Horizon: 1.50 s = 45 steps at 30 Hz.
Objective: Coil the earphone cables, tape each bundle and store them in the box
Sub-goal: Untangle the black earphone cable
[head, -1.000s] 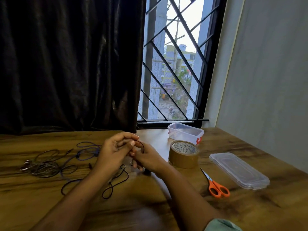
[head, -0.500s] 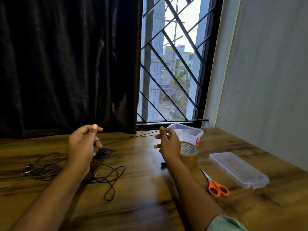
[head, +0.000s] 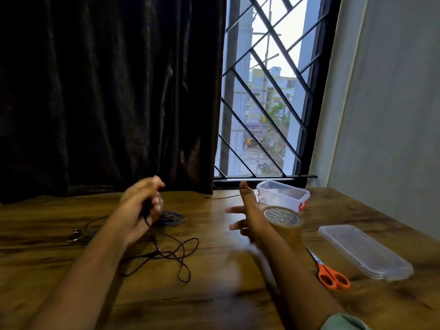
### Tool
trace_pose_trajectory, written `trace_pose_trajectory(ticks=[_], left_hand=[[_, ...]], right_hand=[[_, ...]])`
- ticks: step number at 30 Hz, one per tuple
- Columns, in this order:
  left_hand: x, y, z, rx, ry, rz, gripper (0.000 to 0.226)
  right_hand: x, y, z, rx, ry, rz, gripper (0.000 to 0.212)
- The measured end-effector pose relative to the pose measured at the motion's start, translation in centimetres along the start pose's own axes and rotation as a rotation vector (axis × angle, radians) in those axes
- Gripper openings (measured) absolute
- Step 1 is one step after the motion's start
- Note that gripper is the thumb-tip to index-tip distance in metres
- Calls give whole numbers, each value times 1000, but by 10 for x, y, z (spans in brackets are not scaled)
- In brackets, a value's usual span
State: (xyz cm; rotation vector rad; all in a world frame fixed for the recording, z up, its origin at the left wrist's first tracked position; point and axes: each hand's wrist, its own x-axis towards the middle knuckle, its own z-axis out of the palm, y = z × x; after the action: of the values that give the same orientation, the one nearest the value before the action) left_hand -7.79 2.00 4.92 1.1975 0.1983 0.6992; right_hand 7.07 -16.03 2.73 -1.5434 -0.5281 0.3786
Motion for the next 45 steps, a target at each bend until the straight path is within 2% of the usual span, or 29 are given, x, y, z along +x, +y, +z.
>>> trace_pose_trajectory(ticks=[1,3,4,5,6,8,10,11,13,14,18,23,26,28,29,33,34,36,41,43,45], left_hand=[[-5,3,-1,95,-151,-137,16],[-11,-1,1,302,-484,-369,39],[-13,-7,4,359,-597,-431,42],[-13,-14,9,406,-633,-444,40],[-11,-22,14,443,-598,-407,36],[-5,-38,26,512,-399,-232,31],[-2,-48,33,595,-238,-41,33],[-3,-51,37,608,-209,29,39],[-4,-60,41,603,-260,98,50],[-4,-64,43,593,-295,77,52],[-6,-70,50,508,-404,-17,34],[-2,-64,48,548,-281,95,11],[6,-67,39,820,-171,250,2],[10,-70,34,1007,-48,351,10],[11,-69,32,1022,2,364,12],[12,-69,28,1028,67,325,11],[12,-69,27,1038,42,305,9],[11,-70,28,1007,-64,241,23],[-2,-75,47,708,-299,69,58],[-6,-77,52,639,-348,8,60],[-7,-77,54,626,-306,41,58]], right_hand=[[2,1,1,43,-44,15,53],[7,4,3,92,-96,30,60],[11,5,4,110,-106,34,68],[14,6,6,136,-122,37,76],[17,8,6,165,-150,35,84],[20,9,6,219,-235,19,93],[20,9,9,268,-350,12,96],[19,9,10,296,-418,20,97],[16,8,12,342,-541,43,96],[15,8,12,354,-584,55,96],[12,5,8,407,-699,80,95],[10,2,7,362,-637,60,95],[14,2,4,369,-517,-5,91],[18,3,1,413,-419,-49,86],[20,4,-1,425,-376,-67,84],[23,5,-5,432,-285,-89,82],[23,4,-6,424,-286,-95,81],[21,4,-4,417,-337,-95,79],[12,3,8,352,-572,6,70],[7,1,13,297,-573,-10,61],[7,1,13,271,-470,-73,47]])
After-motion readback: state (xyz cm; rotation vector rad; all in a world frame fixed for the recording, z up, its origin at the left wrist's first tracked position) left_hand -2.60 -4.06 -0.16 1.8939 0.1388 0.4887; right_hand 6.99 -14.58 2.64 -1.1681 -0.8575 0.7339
